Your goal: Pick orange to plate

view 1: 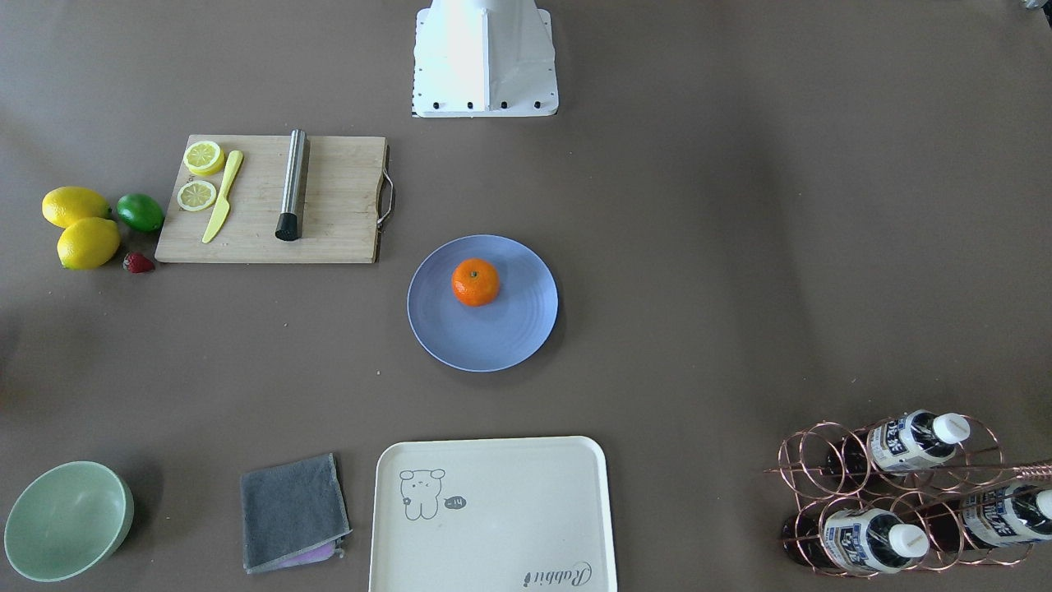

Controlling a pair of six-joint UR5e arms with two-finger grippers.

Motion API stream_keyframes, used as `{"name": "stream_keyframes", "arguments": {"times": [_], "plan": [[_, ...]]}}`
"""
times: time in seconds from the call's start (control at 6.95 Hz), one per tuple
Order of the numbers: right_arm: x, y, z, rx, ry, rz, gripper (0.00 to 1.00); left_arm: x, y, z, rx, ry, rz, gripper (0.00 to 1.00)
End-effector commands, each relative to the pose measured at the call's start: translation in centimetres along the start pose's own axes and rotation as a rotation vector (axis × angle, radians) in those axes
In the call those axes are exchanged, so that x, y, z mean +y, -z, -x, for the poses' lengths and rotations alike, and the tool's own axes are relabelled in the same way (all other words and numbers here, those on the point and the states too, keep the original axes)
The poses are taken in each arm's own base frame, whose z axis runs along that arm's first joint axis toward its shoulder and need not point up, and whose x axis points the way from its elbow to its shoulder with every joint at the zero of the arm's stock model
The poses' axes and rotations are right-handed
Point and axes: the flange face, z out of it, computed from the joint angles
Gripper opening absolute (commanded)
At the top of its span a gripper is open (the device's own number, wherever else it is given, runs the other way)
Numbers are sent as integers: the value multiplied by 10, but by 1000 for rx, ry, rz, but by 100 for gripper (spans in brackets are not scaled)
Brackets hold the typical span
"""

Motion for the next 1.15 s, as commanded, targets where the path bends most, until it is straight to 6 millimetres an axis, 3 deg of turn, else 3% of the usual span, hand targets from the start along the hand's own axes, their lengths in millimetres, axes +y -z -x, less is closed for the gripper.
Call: {"name": "stream_keyframes", "arguments": {"times": [0.0,0.14,0.43,0.58,1.01], "plan": [[52,-18,-66,11,-108,43,100,11,10,11,-59,-1,12,98],[62,-32,-97,6,-177,69,100,11,8,15,-63,5,17,98],[79,-31,-138,6,-266,67,100,16,5,17,-56,13,24,98],[85,-29,-150,1,-293,62,100,33,-12,33,-38,51,49,98],[89,-31,-152,-8,-304,64,100,36,-13,34,-38,58,53,98]]}}
